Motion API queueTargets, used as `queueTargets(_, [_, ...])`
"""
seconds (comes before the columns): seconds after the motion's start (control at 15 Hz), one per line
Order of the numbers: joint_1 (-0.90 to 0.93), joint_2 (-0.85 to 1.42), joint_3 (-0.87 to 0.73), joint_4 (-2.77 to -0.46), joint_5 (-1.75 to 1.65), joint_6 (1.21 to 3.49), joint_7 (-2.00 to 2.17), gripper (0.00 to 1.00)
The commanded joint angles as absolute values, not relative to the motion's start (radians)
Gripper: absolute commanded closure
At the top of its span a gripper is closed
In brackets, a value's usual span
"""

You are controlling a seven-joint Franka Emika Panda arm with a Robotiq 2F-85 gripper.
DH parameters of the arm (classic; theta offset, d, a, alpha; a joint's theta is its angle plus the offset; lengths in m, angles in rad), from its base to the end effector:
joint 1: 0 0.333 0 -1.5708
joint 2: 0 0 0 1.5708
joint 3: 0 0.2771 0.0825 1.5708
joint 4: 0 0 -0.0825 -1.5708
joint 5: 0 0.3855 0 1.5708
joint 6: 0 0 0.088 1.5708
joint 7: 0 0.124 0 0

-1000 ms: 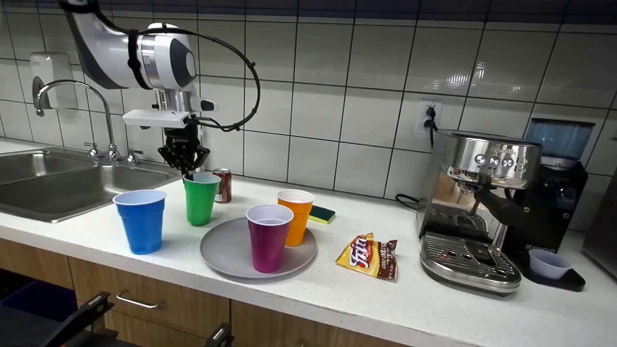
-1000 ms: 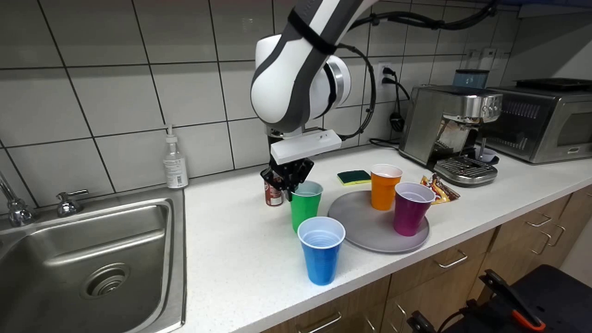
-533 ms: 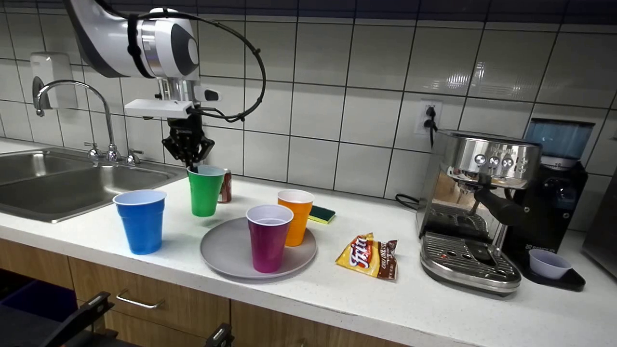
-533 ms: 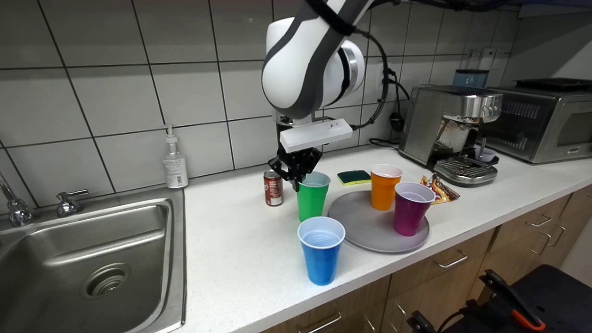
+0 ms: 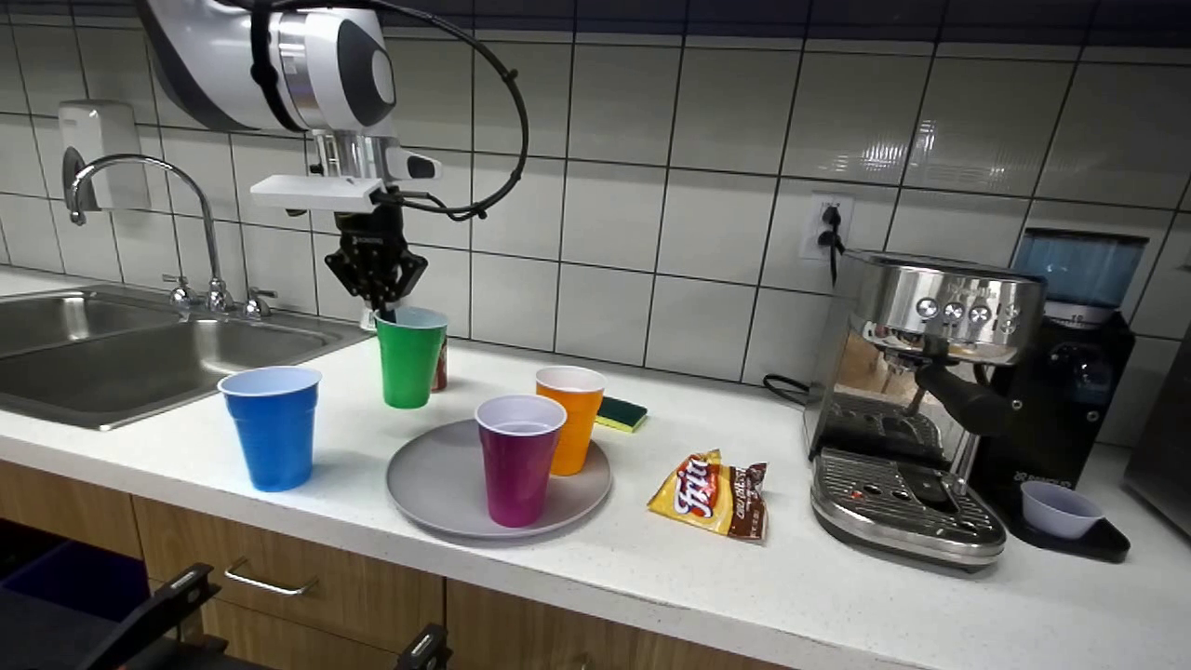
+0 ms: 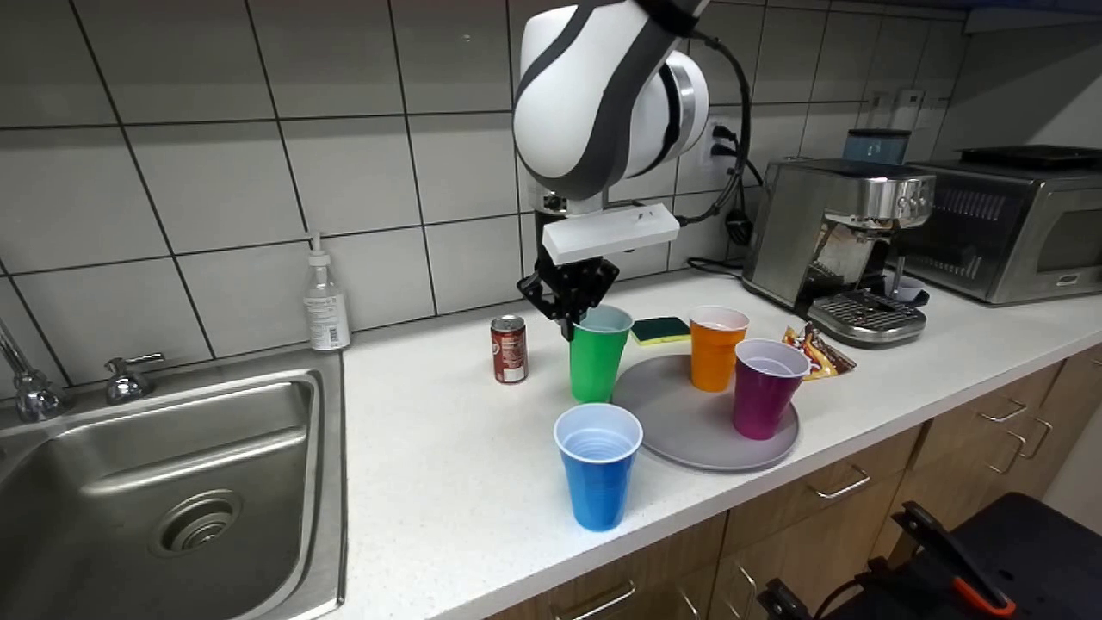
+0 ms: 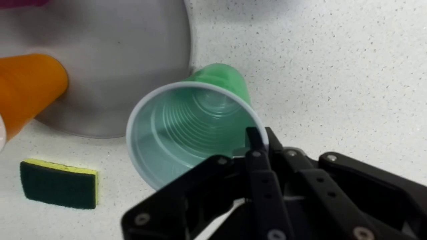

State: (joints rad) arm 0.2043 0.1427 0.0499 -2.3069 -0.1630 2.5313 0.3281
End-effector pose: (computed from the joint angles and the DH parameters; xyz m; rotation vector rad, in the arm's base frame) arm 0.5113 0.1335 0.2350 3.0719 0.0847 0.1614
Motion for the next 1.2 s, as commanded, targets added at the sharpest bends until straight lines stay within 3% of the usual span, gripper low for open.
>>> queueTargets(0.0, [0.169, 0.098, 0.057, -2.336, -0.149, 2.528, 0.294, 0.99])
queueTargets(1.13, [0.109, 0.154, 0.015, -2.294, -0.168, 2.537, 0.305, 0.99])
